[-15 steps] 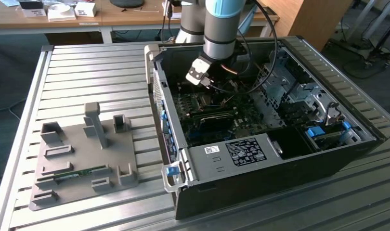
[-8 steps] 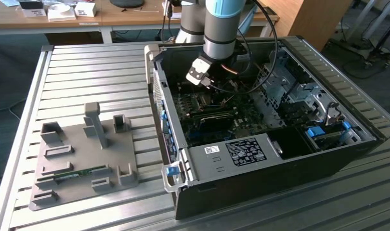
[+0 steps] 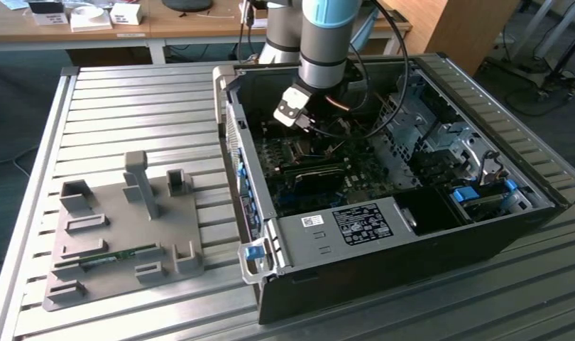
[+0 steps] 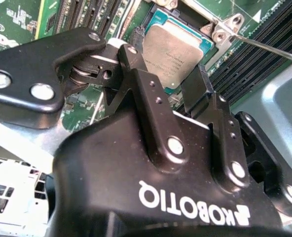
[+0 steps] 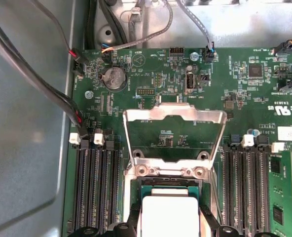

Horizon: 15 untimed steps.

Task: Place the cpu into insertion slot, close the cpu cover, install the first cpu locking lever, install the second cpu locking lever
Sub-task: 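Place the cpu into insertion slot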

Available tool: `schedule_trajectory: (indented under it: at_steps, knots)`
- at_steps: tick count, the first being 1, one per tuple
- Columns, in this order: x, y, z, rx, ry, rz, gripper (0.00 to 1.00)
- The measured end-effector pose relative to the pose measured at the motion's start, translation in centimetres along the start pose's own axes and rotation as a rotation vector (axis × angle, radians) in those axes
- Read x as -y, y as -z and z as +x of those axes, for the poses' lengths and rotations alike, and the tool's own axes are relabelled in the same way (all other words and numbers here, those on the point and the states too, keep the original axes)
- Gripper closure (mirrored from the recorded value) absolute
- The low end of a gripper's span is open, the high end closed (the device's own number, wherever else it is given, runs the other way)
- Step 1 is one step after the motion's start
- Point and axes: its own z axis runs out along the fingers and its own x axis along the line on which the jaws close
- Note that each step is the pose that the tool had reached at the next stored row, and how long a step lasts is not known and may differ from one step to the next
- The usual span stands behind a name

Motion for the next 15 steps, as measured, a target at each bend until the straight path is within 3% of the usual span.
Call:
schedule_trajectory:
  at_steps: [15]
  knots:
    - [-0.07,-0.06,0.0,-0.0002,0.0,0.0001,0.46]
